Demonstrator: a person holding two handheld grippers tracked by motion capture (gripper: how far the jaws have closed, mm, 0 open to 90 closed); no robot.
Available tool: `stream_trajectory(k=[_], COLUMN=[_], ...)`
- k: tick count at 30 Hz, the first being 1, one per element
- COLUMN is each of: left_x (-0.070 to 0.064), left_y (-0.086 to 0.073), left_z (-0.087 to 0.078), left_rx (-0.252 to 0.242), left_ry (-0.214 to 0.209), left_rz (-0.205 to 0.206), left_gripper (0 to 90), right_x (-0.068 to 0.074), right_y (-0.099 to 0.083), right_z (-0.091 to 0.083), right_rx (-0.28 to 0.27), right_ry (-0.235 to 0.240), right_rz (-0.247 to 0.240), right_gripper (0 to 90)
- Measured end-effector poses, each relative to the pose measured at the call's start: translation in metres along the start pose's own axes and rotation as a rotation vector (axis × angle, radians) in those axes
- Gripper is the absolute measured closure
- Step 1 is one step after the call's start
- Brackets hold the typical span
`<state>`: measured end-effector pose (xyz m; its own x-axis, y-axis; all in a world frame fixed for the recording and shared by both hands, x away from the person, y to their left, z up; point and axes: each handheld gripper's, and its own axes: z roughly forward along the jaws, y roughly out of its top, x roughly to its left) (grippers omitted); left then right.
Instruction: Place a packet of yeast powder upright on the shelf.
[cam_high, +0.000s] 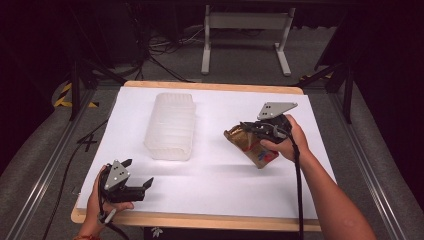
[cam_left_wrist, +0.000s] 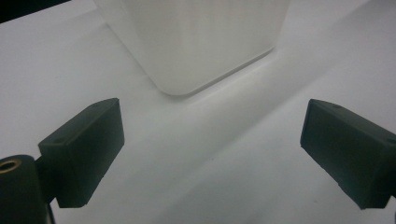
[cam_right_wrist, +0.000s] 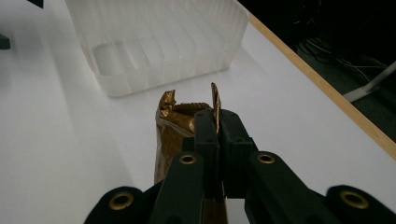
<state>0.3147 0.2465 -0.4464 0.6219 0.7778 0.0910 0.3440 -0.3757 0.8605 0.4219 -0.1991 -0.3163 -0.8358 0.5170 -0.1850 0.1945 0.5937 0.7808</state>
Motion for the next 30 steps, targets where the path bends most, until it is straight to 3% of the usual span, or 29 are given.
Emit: stream_trajectory(k=[3, 8, 18, 30], left_x=[-0.001, -0.001, -0.003, -0.003], left_y=[0.000, 0.001, 0.000, -0.001], left_z=[0.001, 0.002, 0.002, 0.003], left_rx=[0.006, 0.006, 0.005, 0.009], left_ry=[0.001, -0.003, -0.019, -0.028], left_rz=[0.005, 0.006, 0.007, 0.007], left_gripper=[6.9, 6.9, 6.8, 6.8], right_x=[-0.001, 0.000, 0.004, 0.011], right_y=[0.000, 0.004, 0.021, 0.047], right_z=[-0.001, -0.007, -0.007, 0.008], right_rx=[0.028, 0.017, -0.051, -0.152], right_ry=[-0.009, -0.015, -0.021, 0.003], right_rz=[-0.006, -0.020, -0.019, 0.011], right_gripper=[87.0, 87.5, 88.2, 88.5])
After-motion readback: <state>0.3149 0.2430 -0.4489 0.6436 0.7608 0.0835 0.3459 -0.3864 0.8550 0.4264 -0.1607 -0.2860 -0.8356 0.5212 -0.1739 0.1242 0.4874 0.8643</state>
